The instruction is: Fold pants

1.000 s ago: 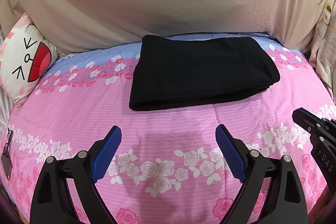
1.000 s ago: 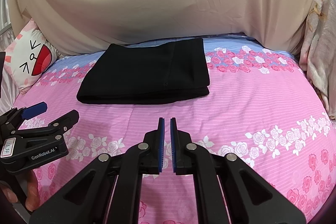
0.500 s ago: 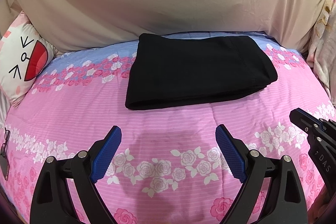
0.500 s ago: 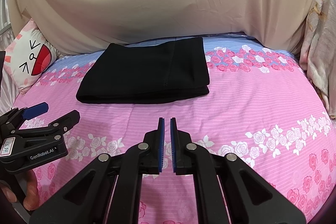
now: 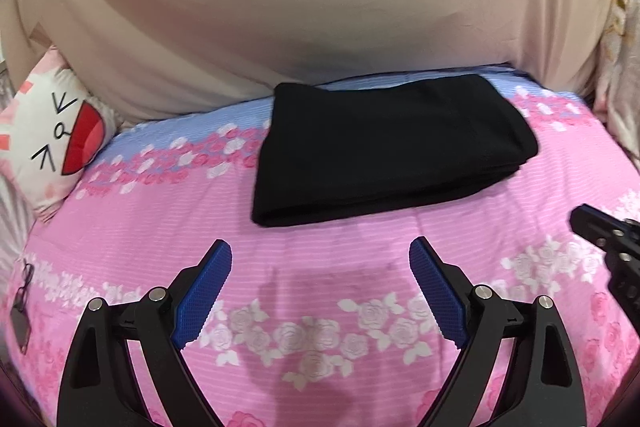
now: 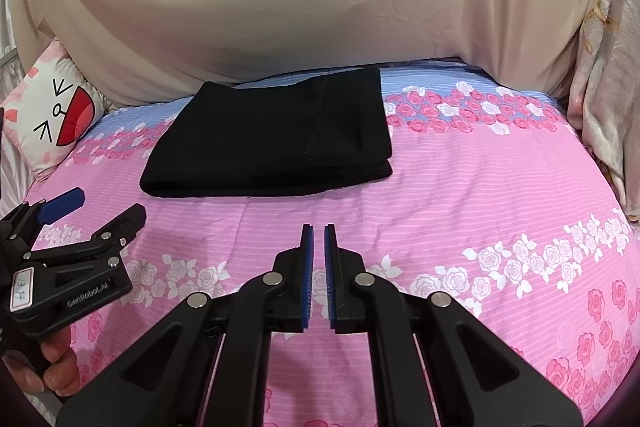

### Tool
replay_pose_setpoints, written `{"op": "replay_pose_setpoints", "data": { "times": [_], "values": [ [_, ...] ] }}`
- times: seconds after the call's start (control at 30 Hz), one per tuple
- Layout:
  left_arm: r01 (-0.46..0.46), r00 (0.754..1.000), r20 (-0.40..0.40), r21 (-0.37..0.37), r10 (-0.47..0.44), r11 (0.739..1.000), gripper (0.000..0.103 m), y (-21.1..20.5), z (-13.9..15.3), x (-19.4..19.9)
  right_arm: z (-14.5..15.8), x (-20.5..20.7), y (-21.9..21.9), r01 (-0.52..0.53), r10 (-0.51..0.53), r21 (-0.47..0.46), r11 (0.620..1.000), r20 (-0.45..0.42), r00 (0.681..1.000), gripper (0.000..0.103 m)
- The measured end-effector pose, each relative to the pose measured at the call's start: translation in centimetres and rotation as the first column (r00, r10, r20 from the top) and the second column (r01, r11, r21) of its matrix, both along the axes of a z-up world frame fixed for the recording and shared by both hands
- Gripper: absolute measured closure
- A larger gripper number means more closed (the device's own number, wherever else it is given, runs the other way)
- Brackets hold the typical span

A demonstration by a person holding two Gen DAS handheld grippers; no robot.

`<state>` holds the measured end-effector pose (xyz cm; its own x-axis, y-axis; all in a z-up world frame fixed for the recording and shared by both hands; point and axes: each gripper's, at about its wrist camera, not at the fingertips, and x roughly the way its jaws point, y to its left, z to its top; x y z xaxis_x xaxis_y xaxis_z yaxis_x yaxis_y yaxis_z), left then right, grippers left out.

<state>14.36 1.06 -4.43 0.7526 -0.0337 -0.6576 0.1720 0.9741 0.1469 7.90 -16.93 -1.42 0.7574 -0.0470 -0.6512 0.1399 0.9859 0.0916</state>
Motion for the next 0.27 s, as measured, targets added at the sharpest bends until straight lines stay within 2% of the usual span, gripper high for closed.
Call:
{"op": "replay_pose_setpoints", "data": {
  "times": [0.07, 0.27],
  "values": [
    [-0.016, 1.0, -0.006, 0.014, 0.016, 1.0, 0.015, 0.2, -0.01, 0.14, 0.07, -0.07, -0.24, 0.006, -0.006, 0.001, 1.0, -0.001, 1.0, 0.097],
    [-0.013, 0.999, -0.033, -0.026, 0.012, 1.0, 0.015, 0.91, 0.22, 0.11, 0.33, -0.32, -0.4, 0.016, -0.016, 0.001, 1.0, 0.005, 1.0, 0.097]
  ]
}}
